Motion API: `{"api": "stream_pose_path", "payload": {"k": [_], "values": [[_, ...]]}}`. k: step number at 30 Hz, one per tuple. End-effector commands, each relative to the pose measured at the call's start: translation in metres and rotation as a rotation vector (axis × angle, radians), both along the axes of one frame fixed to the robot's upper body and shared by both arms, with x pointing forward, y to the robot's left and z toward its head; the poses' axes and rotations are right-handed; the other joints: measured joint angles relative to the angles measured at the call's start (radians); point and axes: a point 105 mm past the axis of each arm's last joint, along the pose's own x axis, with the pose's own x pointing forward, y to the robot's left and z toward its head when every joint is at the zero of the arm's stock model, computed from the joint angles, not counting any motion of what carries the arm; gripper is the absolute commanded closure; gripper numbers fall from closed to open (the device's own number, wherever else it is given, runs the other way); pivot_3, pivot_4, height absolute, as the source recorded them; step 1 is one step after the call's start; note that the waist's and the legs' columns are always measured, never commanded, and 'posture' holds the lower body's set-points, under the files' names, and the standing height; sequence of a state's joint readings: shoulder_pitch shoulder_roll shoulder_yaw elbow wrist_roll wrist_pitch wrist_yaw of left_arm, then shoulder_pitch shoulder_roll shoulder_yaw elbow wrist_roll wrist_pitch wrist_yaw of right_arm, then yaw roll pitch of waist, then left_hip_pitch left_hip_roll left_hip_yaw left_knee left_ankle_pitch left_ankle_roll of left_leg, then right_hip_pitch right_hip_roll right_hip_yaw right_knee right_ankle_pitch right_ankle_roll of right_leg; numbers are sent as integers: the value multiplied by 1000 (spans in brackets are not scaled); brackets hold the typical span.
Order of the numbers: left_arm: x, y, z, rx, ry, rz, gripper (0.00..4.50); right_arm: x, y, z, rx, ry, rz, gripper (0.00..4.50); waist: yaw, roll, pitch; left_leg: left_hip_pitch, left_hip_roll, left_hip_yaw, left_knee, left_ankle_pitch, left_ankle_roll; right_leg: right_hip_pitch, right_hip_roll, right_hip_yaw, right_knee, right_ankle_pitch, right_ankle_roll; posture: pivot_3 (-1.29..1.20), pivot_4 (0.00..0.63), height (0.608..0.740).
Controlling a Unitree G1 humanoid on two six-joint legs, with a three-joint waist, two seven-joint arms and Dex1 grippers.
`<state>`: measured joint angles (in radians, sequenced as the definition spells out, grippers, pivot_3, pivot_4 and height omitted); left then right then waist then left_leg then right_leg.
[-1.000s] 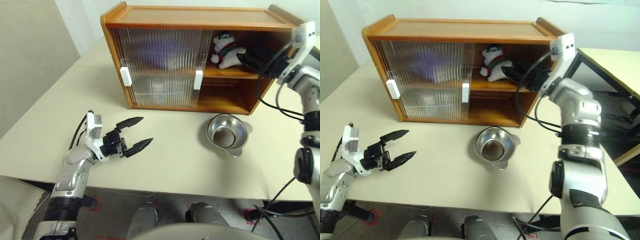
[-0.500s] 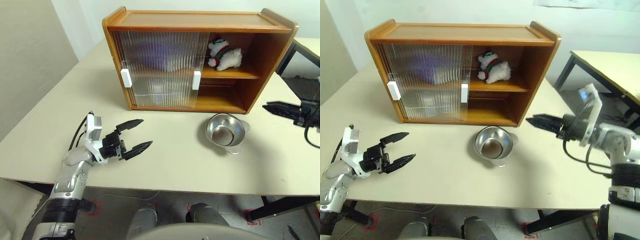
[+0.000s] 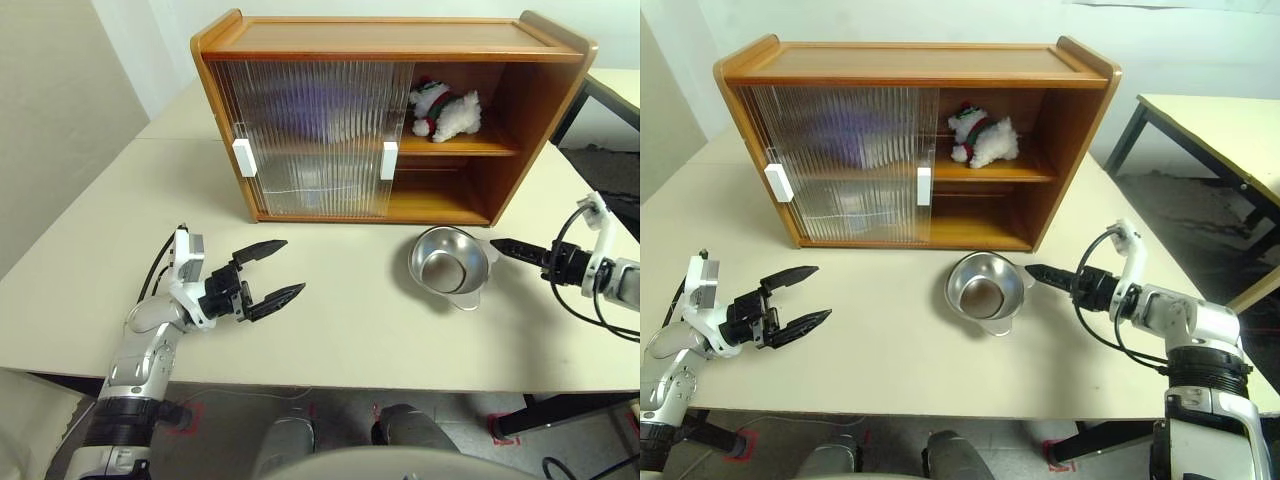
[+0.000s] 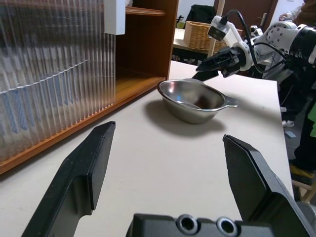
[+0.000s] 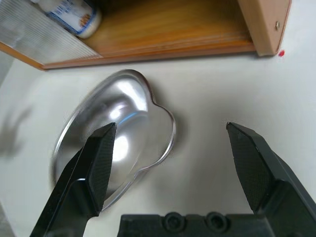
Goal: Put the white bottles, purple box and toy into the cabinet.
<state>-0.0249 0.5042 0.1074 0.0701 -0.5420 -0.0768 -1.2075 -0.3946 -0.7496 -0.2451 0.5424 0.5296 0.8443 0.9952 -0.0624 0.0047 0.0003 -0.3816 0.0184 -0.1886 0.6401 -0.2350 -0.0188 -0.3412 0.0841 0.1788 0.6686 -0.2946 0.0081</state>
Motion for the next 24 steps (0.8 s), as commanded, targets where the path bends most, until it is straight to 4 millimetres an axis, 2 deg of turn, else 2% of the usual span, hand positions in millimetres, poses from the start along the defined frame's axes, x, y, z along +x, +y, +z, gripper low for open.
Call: {"api": "stream_pose_path", "payload": {"k": [1,4,8,9,11,13,17,20,22,24], "values": [[0,1,1,11,-4,-2,0,6,-5,-12,-50,27,-61,31,1,0,0,0,0,0,0,0,0,0,0,0,0,0,3,-86,2,740],[0,2,1,11,-4,-1,0,7,-1,-13,-38,34,-52,31,1,0,0,0,0,0,0,0,0,0,0,1,0,0,13,-86,2,740],[-1,2,1,14,0,-6,0,7,14,-7,69,47,-16,31,1,0,0,1,0,0,1,0,0,1,0,1,0,-3,6,-86,0,740],[-2,1,1,7,9,-18,0,7,16,-5,89,43,-19,204,1,0,0,2,0,0,1,0,0,2,0,0,0,-2,6,-86,0,740],[-4,-1,0,6,14,-38,0,9,18,-1,121,35,-18,672,1,0,0,2,0,0,1,0,0,2,0,1,0,-2,5,-86,0,740],[-6,-4,1,2,6,-60,0,8,21,0,136,38,-9,1343,1,0,0,2,0,0,2,0,0,2,0,1,0,-2,5,-87,0,740],[-8,-6,2,-1,3,-74,0,4,22,-2,138,51,-2,2851,1,0,0,2,0,0,2,0,0,2,0,0,0,-2,4,-87,2,740],[-7,-7,1,2,9,-71,0,9,22,2,153,-6,-19,3919,1,0,-1,2,0,0,1,0,0,2,0,0,0,-2,3,-90,3,740],[-7,-6,1,2,9,-67,0,11,20,6,185,-27,-45,4235,2,-1,-2,2,0,0,1,0,0,2,1,0,0,-3,4,-90,3,740],[-6,-6,1,2,9,-63,0,11,19,10,214,-30,-53,4325,2,0,-2,2,0,0,2,0,0,3,0,0,0,-3,4,-95,6,740]]}}
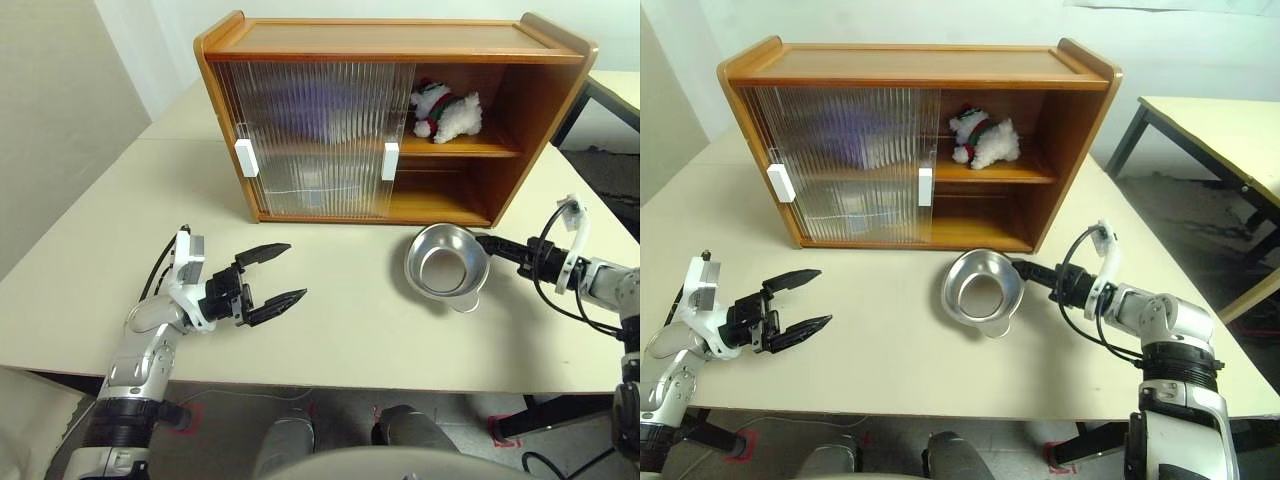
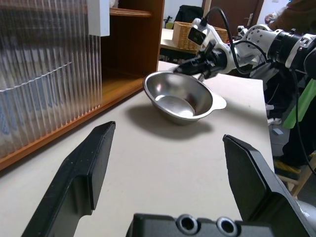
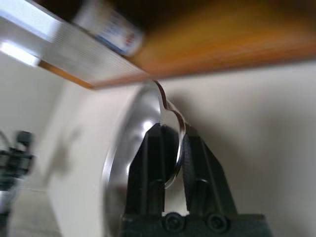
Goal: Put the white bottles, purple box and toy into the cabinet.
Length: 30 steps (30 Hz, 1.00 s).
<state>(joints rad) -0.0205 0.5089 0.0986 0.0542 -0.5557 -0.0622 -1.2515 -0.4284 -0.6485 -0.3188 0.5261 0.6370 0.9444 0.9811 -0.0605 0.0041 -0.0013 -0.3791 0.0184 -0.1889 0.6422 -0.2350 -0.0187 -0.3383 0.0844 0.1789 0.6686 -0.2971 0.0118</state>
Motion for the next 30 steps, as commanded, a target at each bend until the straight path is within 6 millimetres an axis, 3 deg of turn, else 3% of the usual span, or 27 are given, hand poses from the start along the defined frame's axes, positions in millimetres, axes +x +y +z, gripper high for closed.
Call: {"api": "stream_pose_path", "payload": {"k": [1,9,14,21,24,30], "values": [[0,-1,0,7,3,-3,0,1,-13,0,-20,6,-68,4360,3,0,0,0,0,0,0,0,0,0,-1,0,0,0,0,-95,6,740],[1,0,0,8,3,0,0,5,-13,18,165,-3,-129,4498,9,0,0,0,-6,-2,0,1,0,-5,-12,0,0,1,-1,-97,8,740],[1,0,0,9,3,1,0,13,-12,30,295,-25,-192,4498,7,1,0,-5,-6,0,-2,1,0,-6,-12,0,0,5,-8,-100,8,740],[3,2,0,15,1,6,0,28,-2,35,417,-51,-302,4498,4,1,0,-3,-6,1,-11,0,1,-8,-8,0,0,2,-8,-93,7,740],[2,1,0,13,2,6,0,30,1,37,490,-50,-338,4498,4,1,0,-3,-6,1,-13,0,1,-8,-8,0,0,4,3,-92,5,740],[2,0,0,13,0,6,0,36,2,35,572,-45,-440,4498,5,1,0,-3,-6,-1,-14,0,2,-8,-9,0,0,2,1,-93,4,740]]}}
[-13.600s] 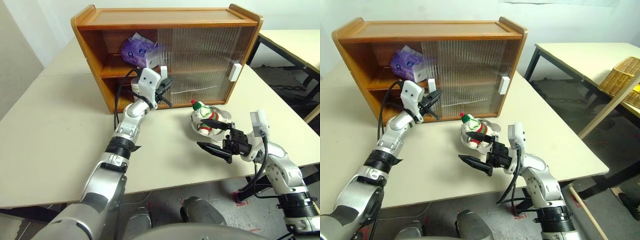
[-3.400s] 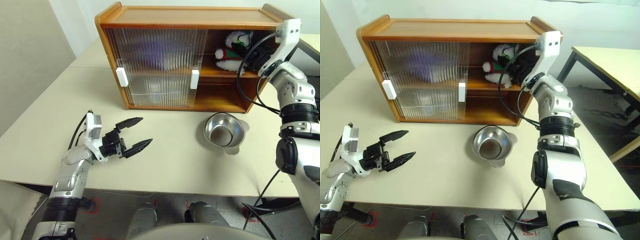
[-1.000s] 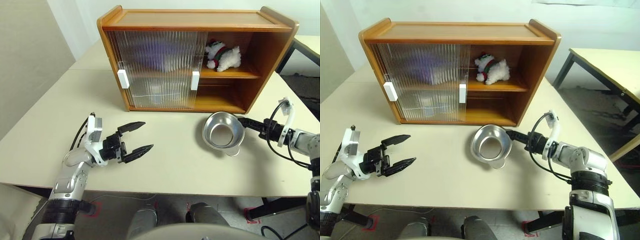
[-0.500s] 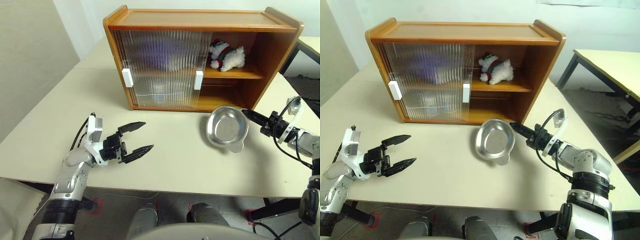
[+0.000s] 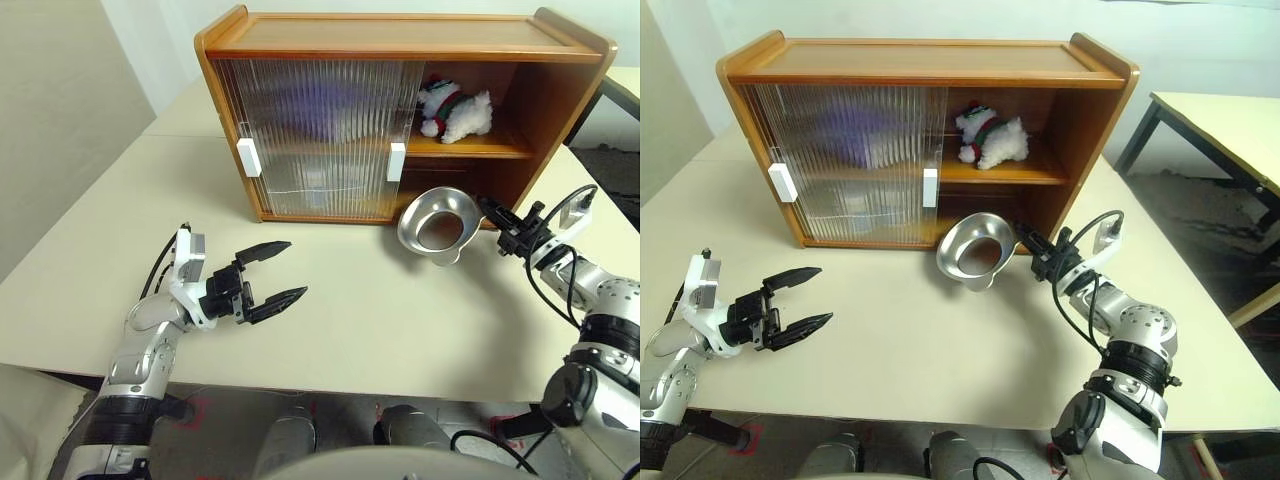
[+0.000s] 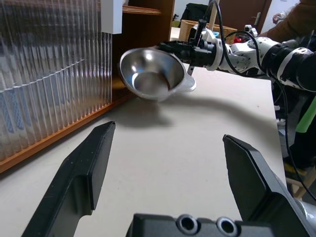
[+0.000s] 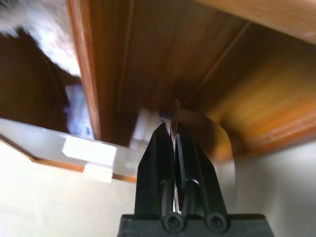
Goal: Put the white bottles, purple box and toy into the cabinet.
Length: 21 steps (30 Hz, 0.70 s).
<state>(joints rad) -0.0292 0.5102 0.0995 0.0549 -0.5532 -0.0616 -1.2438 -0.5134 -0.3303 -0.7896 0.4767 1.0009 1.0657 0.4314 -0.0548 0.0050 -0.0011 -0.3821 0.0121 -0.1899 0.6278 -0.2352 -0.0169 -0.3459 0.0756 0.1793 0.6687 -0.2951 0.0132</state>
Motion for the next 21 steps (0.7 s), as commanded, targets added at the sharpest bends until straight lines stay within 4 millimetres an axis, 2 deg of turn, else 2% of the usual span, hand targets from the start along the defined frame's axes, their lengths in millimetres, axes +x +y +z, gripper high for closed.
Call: {"api": "stream_pose_path", "payload": {"k": [1,11,17,21], "values": [[0,0,-1,10,6,-1,0,7,-8,8,45,-23,-100,4498,-1,0,0,0,0,0,0,0,0,0,0,0,0,-1,-2,-93,1,740],[1,3,2,25,-3,-9,0,20,1,2,80,-11,-210,4498,-9,1,0,0,1,-1,0,0,0,0,0,-1,0,-1,-4,-95,0,740],[0,2,1,27,-1,-17,0,25,14,4,107,-24,-292,4498,-17,2,-1,0,2,-1,0,0,0,-1,0,-1,0,2,0,-101,0,740],[0,0,1,24,-4,-21,0,29,14,8,90,-32,-369,4498,-18,2,-1,0,3,-1,-1,0,0,-2,-2,-1,0,3,-3,-102,0,740]]}}
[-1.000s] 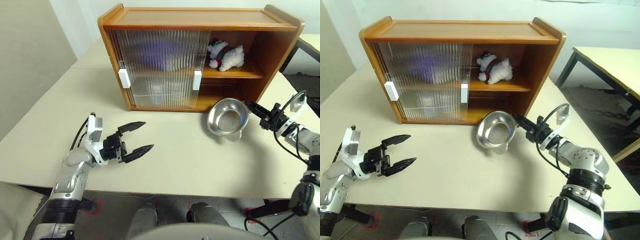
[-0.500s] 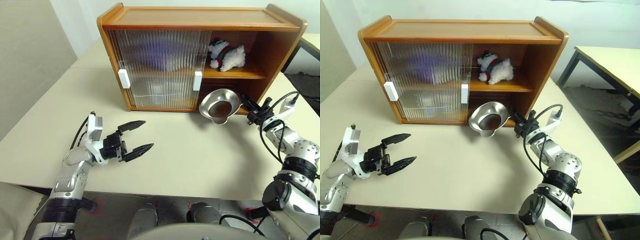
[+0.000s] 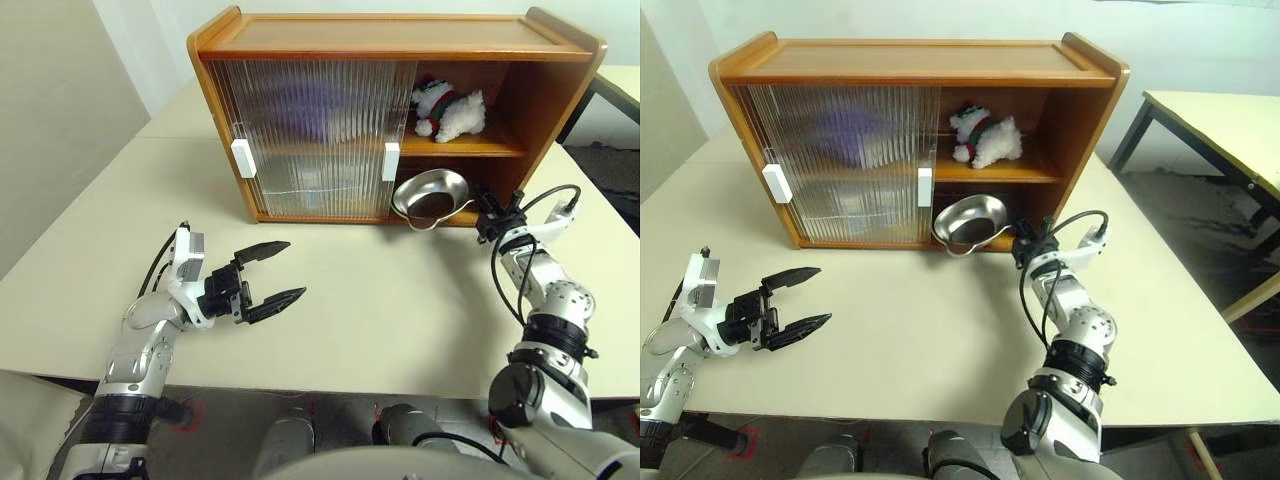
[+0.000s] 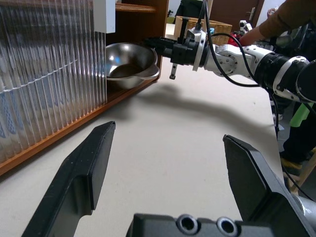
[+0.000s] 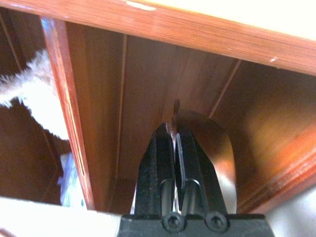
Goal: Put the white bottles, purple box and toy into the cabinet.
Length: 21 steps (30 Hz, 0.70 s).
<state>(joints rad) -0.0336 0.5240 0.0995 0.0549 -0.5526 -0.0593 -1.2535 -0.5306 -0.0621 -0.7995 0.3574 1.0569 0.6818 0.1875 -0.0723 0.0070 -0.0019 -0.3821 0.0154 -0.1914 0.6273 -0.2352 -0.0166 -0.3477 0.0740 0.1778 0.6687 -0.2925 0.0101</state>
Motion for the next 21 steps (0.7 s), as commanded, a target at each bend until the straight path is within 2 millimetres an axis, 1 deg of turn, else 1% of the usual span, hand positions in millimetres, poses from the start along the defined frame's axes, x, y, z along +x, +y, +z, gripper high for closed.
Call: {"api": "stream_pose_path", "payload": {"k": [1,4,10,12,21], "values": [[0,-2,0,8,-2,-10,0,6,-3,12,-26,-18,-75,4498,0,0,0,0,1,0,0,0,0,0,0,0,0,0,-2,-100,1,740],[0,-2,0,6,-2,-10,0,10,-11,5,-56,24,-159,4498,-1,0,0,0,3,0,0,0,0,-1,0,0,0,-1,-6,-102,3,740],[0,-3,0,8,-2,-8,0,17,-1,-2,-59,44,-182,4498,-7,0,0,0,6,-1,0,0,0,-1,4,0,0,1,-8,-100,4,740],[0,-3,0,9,-3,-8,0,21,0,-5,-57,58,-209,4498,-8,1,0,0,7,-1,-1,0,0,-2,5,0,0,3,-5,-98,5,740],[0,-3,0,13,-7,-4,0,33,-1,-20,-70,106,-249,4498,-9,2,0,-1,9,-5,-1,0,0,-2,5,0,0,4,-9,-96,5,740]]}}
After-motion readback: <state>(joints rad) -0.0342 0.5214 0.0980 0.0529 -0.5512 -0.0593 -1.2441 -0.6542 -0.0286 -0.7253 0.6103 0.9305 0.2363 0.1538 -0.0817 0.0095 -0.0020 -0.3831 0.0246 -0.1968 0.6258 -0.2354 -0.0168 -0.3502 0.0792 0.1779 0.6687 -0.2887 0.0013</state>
